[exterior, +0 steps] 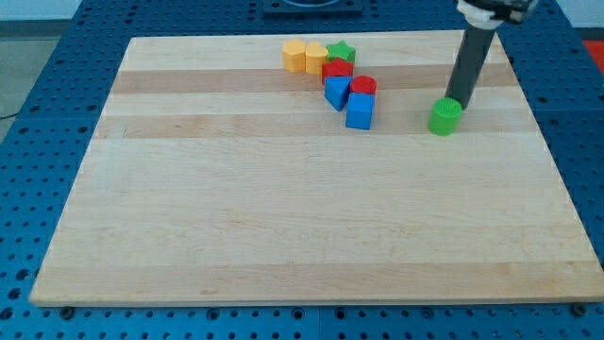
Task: Move the green circle towards the bottom right of the board
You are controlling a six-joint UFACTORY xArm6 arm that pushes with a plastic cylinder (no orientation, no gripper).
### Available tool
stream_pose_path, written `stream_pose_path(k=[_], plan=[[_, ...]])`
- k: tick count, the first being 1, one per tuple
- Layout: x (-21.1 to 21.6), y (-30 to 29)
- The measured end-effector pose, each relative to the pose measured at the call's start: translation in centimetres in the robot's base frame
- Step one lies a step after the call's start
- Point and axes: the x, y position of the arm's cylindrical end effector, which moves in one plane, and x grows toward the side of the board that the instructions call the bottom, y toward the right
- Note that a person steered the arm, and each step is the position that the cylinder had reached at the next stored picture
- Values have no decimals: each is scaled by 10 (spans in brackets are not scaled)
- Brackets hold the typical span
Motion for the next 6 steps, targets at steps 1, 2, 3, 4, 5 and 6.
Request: stream_pose_path(k=[1, 2, 3, 4, 5, 6], plan=[[38, -2], [23, -7], [0, -21], [8, -44], [35, -46], [57, -37]])
